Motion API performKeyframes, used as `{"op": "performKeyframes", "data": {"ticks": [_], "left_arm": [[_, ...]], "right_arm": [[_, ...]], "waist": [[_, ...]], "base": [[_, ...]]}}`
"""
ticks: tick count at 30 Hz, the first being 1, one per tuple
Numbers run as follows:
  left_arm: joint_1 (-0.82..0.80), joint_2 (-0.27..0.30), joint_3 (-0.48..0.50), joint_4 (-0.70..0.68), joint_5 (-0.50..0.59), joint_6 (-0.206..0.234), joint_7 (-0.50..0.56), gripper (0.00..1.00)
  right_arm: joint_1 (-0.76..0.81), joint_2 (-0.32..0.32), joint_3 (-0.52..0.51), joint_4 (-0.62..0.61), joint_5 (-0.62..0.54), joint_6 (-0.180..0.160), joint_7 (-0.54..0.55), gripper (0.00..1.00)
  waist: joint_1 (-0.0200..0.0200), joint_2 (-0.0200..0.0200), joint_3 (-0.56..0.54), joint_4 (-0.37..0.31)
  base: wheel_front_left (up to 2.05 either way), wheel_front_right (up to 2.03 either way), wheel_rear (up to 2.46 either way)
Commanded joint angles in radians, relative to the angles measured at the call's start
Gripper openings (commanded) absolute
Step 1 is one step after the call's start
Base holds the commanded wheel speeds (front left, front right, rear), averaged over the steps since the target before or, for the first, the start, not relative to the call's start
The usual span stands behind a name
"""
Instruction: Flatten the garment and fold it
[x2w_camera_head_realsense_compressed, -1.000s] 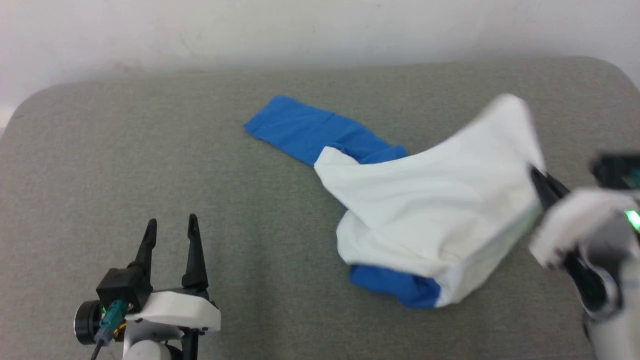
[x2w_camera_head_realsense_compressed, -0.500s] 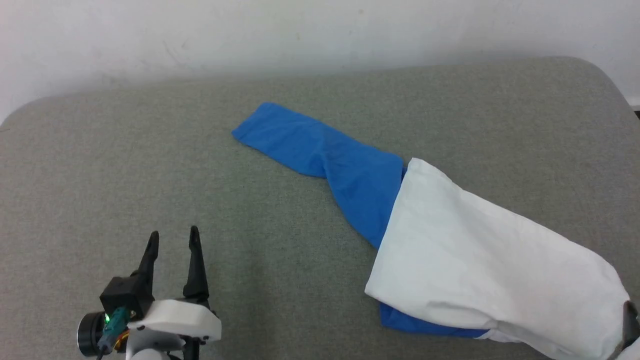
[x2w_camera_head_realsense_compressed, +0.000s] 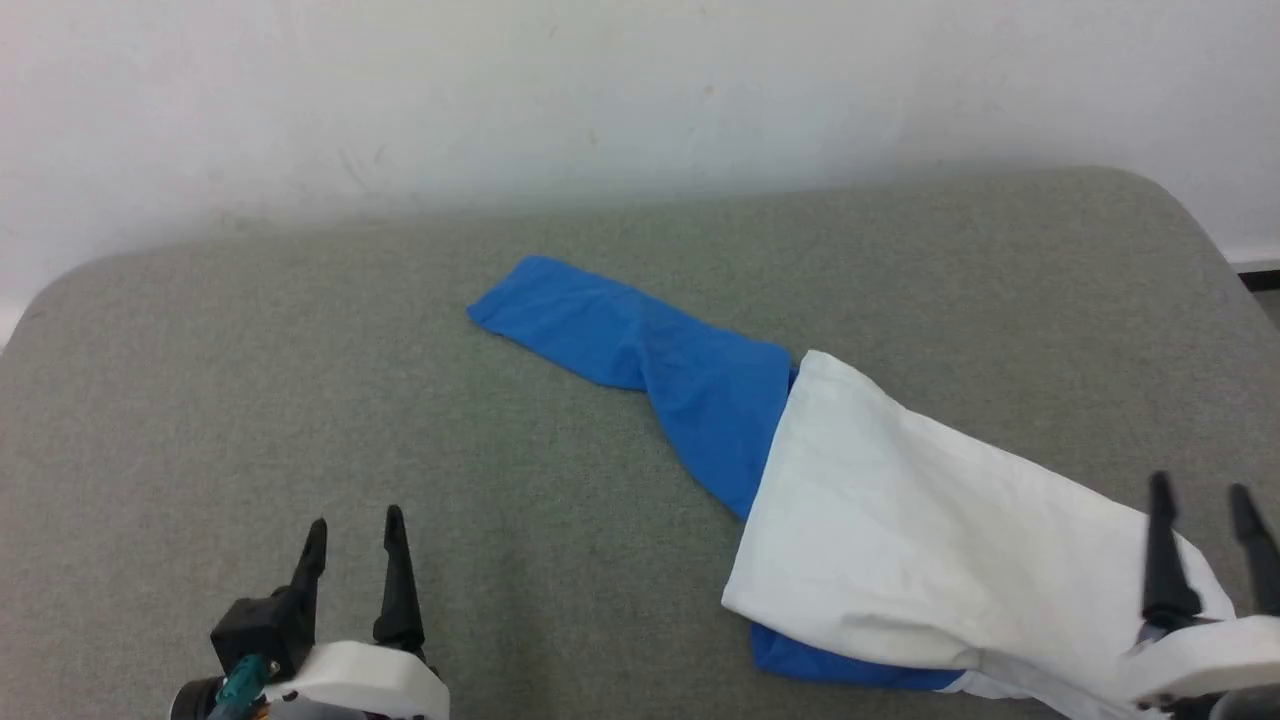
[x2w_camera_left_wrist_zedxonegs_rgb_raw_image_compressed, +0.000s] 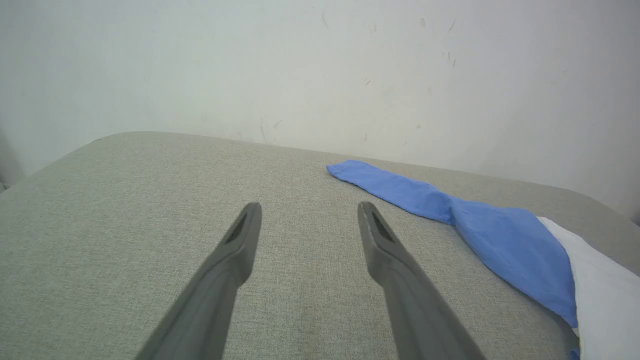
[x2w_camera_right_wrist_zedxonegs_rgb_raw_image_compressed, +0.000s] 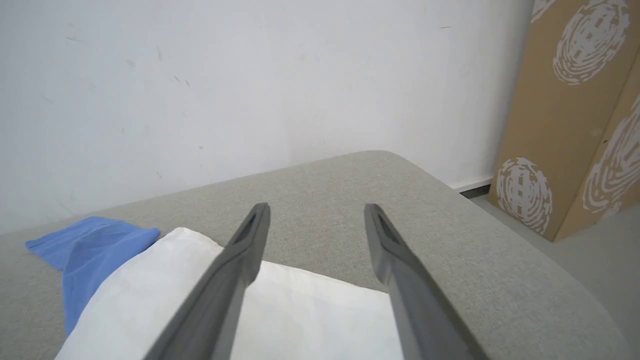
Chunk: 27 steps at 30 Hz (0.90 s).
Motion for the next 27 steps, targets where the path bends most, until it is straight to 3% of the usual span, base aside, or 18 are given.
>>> {"op": "performKeyframes", "data": {"ticks": [1,9,15,21,27], "left_arm": [[0.008,-0.005,-0.005,0.007,-0.006,0.003,-0.005,1.00],[0.004,-0.008,-0.053,0.029,-0.015,-0.005,-0.005,1.00],[-0.062,-0.010,-0.160,0.061,0.003,-0.023,0.041,1.00],[-0.272,-0.011,-0.284,0.166,0.020,-0.058,0.157,1.00],[-0.520,-0.012,-0.393,0.357,0.018,-0.096,0.262,1.00]], "right_arm": [[0.030,0.002,0.032,-0.025,-0.007,0.005,-0.001,1.00],[0.105,0.002,0.131,-0.123,-0.005,0.005,0.040,1.00],[0.117,0.002,0.146,-0.174,0.009,0.005,0.064,1.00],[0.080,0.002,0.158,-0.183,0.028,0.005,0.061,1.00],[0.031,0.002,0.173,-0.171,0.035,0.005,0.050,1.00]], "waist": [[0.0001,0.0000,-0.011,-0.009],[0.0001,0.0000,-0.014,-0.030],[0.0001,0.0000,0.022,-0.055],[0.0001,0.0000,0.103,-0.080],[0.0001,0.0000,0.180,-0.119]], "base": [[0.00,0.00,0.00],[0.00,0.00,0.00],[0.00,0.00,0.00],[0.00,0.00,0.00],[0.00,0.00,0.00]]}}
